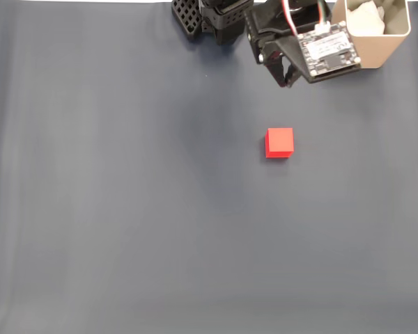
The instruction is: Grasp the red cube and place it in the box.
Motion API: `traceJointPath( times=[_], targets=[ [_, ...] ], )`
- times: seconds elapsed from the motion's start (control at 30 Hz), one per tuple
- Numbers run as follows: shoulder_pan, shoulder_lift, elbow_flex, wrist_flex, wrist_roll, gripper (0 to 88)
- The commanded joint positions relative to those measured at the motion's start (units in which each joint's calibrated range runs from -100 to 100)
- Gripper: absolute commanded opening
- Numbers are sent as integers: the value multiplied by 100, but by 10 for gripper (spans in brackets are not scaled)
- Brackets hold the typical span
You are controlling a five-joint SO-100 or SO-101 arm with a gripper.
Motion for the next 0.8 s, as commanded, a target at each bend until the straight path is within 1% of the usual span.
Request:
traceJointPath(
  times=[0.0,0.13,0.27,0.4,0.47,0.57,0.7,0.77],
  targets=[
    [-232,54,-216,110,-190,9],
    [-253,141,-116,61,-254,24],
    [-197,245,-134,-95,-332,21],
    [-90,348,-179,-144,-278,32],
    [9,374,-170,-251,-293,72],
    [208,383,-170,-473,-337,162],
    [485,392,-106,-694,-239,268],
    [577,409,-43,-768,-176,299]
  ],
)
